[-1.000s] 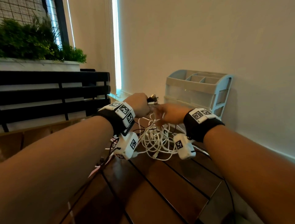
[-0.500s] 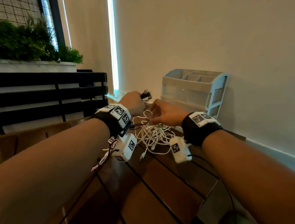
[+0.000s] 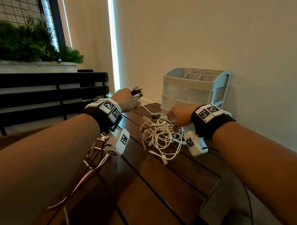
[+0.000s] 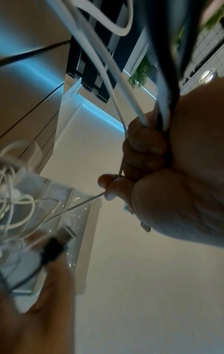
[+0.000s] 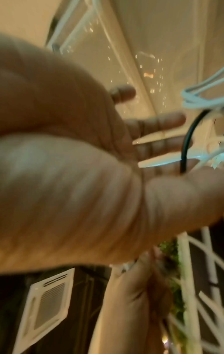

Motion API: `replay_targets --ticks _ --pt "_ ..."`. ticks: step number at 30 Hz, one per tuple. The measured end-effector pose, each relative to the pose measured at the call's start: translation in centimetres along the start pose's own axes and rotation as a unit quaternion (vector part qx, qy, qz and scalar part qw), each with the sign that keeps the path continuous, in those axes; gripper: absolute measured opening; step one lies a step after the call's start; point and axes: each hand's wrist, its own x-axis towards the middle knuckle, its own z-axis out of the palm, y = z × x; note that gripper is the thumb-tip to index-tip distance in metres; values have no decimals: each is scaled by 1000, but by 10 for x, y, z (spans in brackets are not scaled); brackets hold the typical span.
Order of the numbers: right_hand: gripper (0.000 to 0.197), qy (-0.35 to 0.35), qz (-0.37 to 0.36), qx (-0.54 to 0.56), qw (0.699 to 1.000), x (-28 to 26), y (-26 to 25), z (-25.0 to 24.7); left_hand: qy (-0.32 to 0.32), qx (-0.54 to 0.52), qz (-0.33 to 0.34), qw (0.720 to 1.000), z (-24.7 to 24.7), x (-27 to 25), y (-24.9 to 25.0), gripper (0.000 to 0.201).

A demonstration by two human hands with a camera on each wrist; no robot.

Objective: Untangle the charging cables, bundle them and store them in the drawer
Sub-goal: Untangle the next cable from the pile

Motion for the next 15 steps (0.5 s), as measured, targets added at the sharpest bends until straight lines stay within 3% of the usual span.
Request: replay_targets --ticks 2,5,8,12,15 --pt "58 84 -48 138 986 0 -14 -4 -2 -1 20 1000 4 -1 9 29" --pt "43 151 -87 297 939 6 -39 -4 1 -8 40 999 5 -3 21 25" --pt "17 184 -84 252 946 14 -39 2 3 29 45 999 -5 -5 21 26" --pt "19 149 -53 166 973 13 -25 6 -4 92 35 995 -23 -5 12 26" --pt "12 143 -47 158 976 13 -23 -2 15 141 39 989 -25 -5 11 24"
